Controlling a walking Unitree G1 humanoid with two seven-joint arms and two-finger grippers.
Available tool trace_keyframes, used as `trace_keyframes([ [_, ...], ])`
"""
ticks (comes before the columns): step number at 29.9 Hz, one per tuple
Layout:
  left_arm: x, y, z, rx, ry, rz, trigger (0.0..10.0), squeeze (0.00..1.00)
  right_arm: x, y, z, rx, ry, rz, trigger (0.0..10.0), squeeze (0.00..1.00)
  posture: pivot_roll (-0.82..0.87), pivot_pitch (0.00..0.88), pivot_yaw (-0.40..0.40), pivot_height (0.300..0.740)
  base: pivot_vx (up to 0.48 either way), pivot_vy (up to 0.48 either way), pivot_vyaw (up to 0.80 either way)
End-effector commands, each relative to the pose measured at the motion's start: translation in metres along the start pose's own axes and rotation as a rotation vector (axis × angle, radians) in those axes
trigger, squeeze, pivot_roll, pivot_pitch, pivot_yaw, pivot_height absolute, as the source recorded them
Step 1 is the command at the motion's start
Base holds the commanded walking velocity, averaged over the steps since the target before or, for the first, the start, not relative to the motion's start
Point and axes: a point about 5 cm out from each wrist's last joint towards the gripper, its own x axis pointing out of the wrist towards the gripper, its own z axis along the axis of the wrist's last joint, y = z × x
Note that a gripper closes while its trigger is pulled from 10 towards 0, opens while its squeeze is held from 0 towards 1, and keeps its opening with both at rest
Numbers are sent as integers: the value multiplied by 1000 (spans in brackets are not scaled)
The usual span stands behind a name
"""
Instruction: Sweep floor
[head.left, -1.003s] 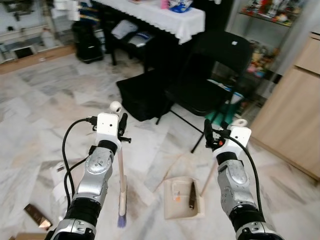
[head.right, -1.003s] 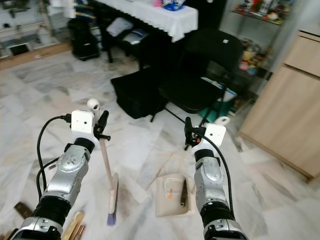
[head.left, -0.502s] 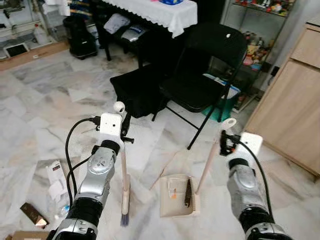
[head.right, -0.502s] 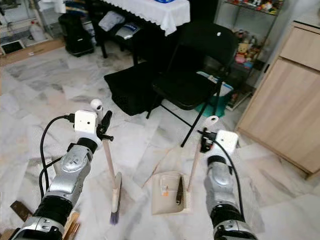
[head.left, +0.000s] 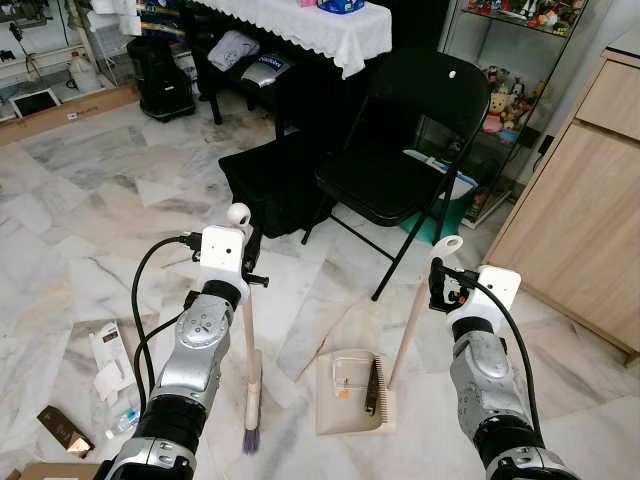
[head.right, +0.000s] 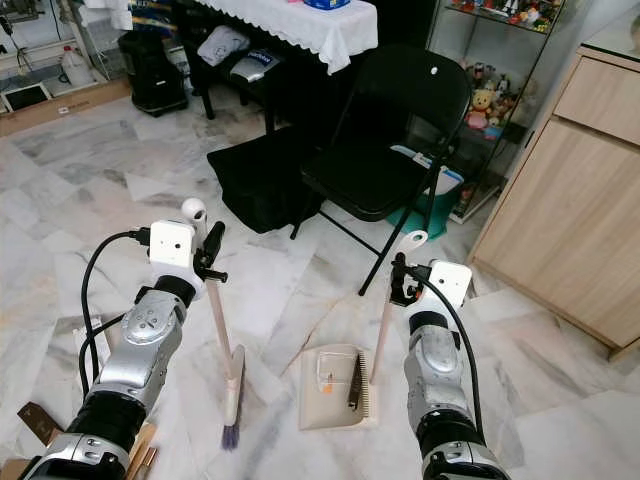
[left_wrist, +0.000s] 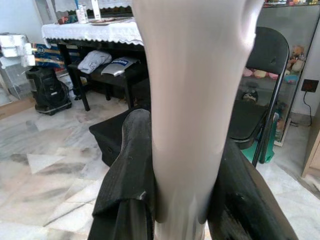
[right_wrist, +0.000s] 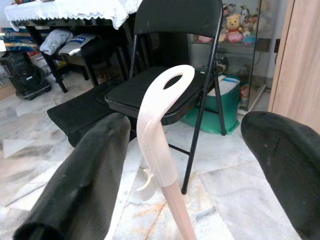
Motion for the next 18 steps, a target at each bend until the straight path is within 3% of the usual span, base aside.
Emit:
trace_keyframes([
  [1,3,0,9,21,-38,-8,10000,0,2,-1,3,-12,-13,0,10000,153,-16,56,15,740,0,0,0],
  [2,3,0,9,22,-38,-8,10000,0,2,-1,4,-13,-13,0,10000,0,-16,56,15,740,262,0,0],
  [18,3,0,9,23,-39,-8,10000,0,2,-1,4,-10,-17,18,10000,0,-15,57,11,740,351,0,0],
])
